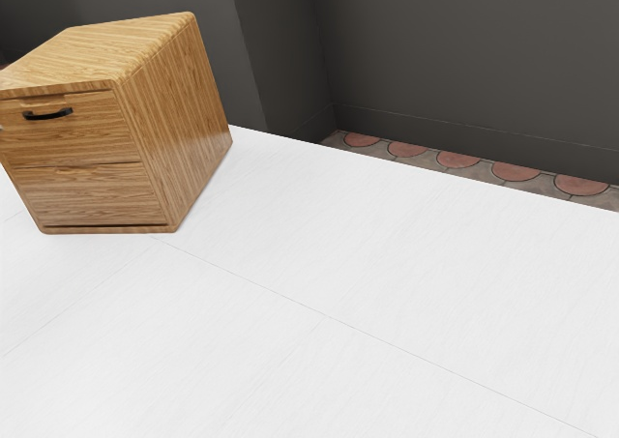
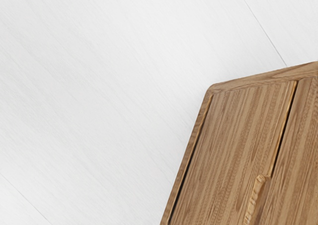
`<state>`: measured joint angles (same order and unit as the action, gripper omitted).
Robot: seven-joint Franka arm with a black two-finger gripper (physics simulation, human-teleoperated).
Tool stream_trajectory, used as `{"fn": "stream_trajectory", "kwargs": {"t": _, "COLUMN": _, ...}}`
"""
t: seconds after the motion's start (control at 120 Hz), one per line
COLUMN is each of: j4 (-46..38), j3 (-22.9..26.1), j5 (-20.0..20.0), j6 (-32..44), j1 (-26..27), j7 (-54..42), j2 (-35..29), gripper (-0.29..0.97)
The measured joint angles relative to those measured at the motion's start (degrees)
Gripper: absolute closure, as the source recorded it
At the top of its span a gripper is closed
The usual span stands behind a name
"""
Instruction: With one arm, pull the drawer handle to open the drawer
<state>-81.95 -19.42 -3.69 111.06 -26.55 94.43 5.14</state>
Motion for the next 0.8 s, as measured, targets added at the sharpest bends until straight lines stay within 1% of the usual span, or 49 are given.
{"fn": "stream_trajectory", "kwargs": {"t": 0.225, "j4": 0.94, "j3": 0.32, "j5": 0.91, "j6": 2.42, "j1": -2.23, "j7": -0.25, "j2": 2.67, "gripper": 0.00}}
{"fn": "stream_trajectory", "kwargs": {"t": 0.8, "j4": 4.30, "j3": 1.01, "j5": 1.48, "j6": 5.63, "j1": -2.37, "j7": -0.60, "j2": 5.77, "gripper": 0.00}}
